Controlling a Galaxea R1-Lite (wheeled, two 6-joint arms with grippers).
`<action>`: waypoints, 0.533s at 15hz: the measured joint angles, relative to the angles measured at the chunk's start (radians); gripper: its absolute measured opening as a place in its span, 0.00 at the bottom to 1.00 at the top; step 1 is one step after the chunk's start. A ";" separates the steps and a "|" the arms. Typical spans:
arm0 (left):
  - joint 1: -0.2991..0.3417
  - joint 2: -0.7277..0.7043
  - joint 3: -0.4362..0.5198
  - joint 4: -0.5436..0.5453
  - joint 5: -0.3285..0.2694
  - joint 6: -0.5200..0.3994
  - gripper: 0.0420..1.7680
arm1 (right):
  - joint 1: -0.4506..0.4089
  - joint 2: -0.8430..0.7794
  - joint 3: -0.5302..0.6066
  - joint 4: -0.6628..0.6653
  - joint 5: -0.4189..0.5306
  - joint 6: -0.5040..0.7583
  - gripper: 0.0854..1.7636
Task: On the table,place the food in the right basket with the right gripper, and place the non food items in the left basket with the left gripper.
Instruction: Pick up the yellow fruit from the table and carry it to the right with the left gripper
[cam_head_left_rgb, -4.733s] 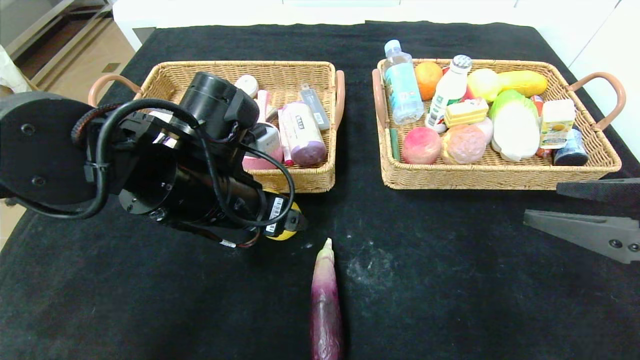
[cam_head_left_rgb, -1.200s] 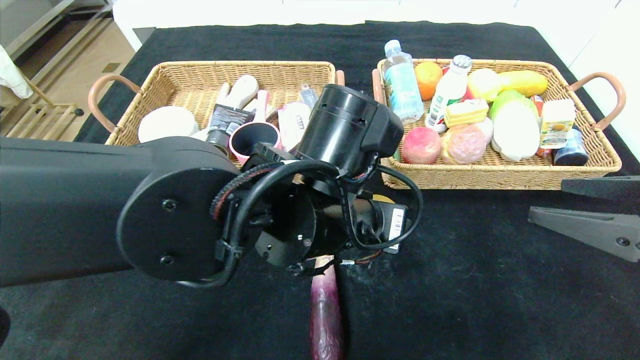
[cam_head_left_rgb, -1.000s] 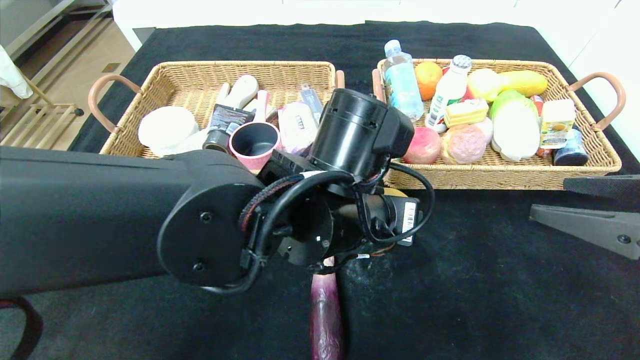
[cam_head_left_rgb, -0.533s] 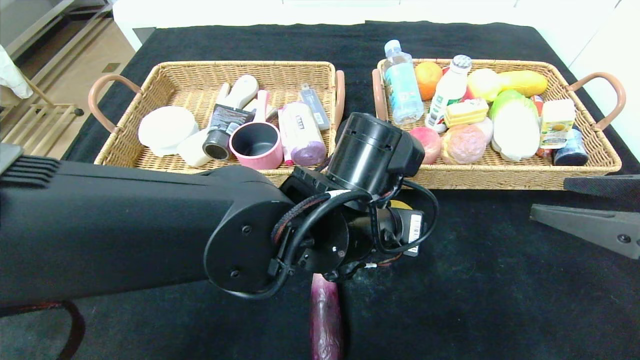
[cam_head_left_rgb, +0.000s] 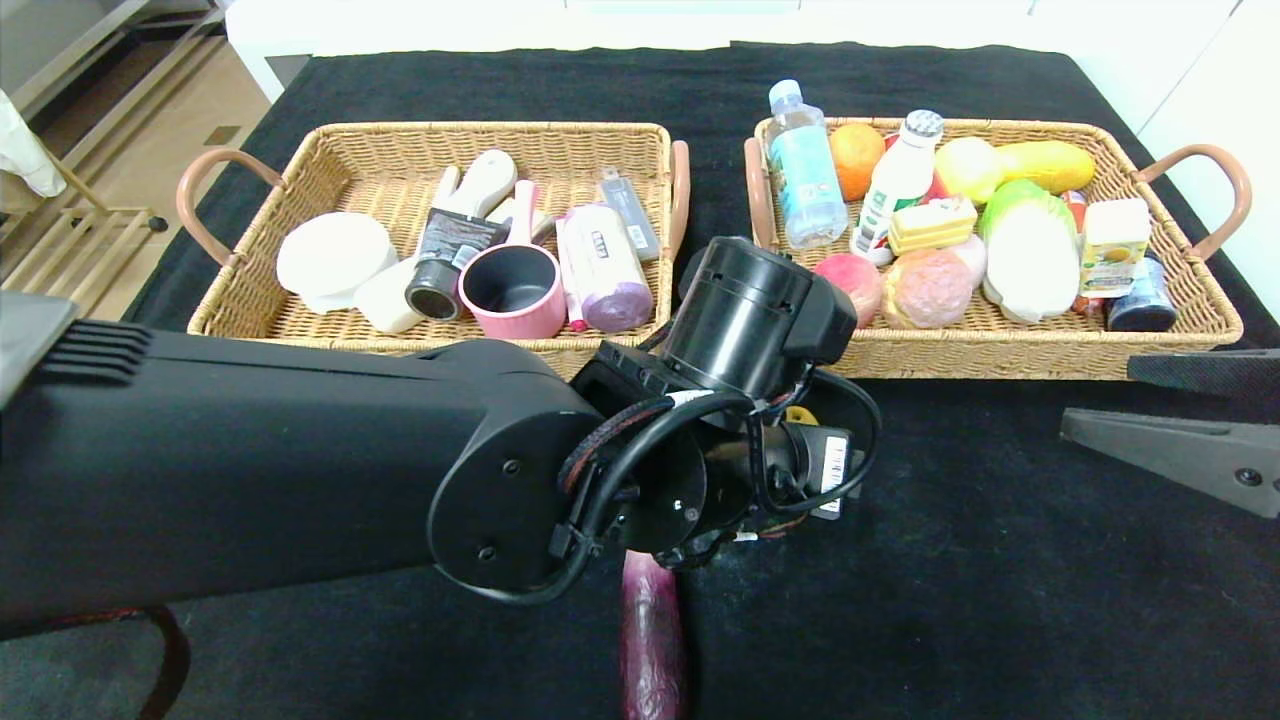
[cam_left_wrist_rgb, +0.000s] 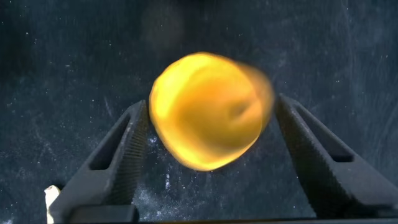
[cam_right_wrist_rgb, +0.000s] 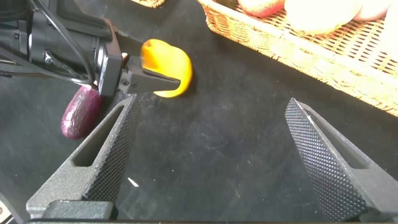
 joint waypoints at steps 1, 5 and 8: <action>0.000 0.000 0.000 0.001 0.000 0.000 0.86 | -0.002 0.000 0.000 0.000 0.000 -0.001 0.97; 0.000 -0.005 0.000 0.003 0.001 0.001 0.90 | -0.004 0.001 0.000 -0.001 0.001 -0.001 0.97; 0.000 -0.029 0.002 0.014 0.004 0.013 0.92 | -0.010 0.003 -0.002 -0.002 0.001 -0.001 0.97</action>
